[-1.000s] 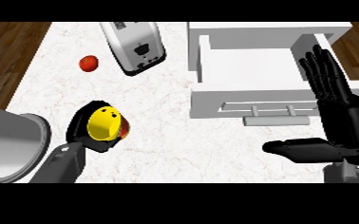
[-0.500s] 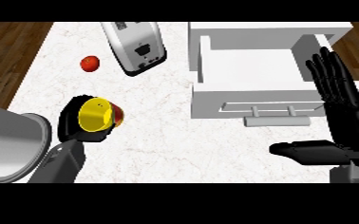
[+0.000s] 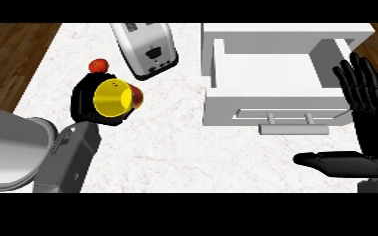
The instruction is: Pick up the cup, place it into the drawer and close the drawer
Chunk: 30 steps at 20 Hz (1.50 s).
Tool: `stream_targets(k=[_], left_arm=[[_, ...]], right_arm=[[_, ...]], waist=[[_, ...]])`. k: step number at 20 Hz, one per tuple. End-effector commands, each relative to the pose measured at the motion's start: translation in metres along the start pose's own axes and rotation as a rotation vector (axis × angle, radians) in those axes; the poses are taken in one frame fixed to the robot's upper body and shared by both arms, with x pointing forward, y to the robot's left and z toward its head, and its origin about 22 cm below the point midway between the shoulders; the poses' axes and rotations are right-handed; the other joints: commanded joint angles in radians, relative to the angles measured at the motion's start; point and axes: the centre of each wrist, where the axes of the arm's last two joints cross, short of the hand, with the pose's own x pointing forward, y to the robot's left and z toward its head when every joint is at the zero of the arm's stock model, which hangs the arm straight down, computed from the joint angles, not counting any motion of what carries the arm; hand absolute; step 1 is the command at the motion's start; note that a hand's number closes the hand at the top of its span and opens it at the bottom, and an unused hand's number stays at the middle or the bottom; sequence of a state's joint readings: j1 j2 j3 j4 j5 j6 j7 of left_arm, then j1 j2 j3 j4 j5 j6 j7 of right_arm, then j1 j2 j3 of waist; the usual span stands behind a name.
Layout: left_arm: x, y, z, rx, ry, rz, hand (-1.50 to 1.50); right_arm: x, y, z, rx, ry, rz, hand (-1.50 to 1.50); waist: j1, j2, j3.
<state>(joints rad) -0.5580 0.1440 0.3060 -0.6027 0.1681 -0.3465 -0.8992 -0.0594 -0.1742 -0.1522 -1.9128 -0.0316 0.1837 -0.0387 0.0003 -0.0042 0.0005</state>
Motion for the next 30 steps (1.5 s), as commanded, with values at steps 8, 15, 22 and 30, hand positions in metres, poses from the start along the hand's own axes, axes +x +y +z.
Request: stream_targets(k=[8, 15, 22, 30], left_arm=[[0.058, -0.121, -0.1, -0.18, -0.086, -0.027, 1.5], [0.086, -0.194, -0.132, -0.252, -0.064, -0.093, 1.5], [0.092, -0.248, -0.167, -0.222, -0.011, -0.188, 1.5], [0.085, -0.272, -0.179, -0.215, 0.107, -0.152, 1.5]], right_arm=[[0.004, -0.001, 0.002, -0.011, 0.01, 0.006, -1.5], [0.0, -0.003, 0.013, 0.016, -0.011, -0.002, -1.5], [-0.008, -0.001, 0.005, 0.011, -0.014, -0.001, -1.5], [-0.011, -0.002, 0.003, 0.007, -0.015, -0.012, -1.5]], waist=[[0.006, -0.003, 0.0], [-0.012, 0.0, 0.0], [-0.028, 0.007, 0.0], [-0.034, 0.009, 0.0]])
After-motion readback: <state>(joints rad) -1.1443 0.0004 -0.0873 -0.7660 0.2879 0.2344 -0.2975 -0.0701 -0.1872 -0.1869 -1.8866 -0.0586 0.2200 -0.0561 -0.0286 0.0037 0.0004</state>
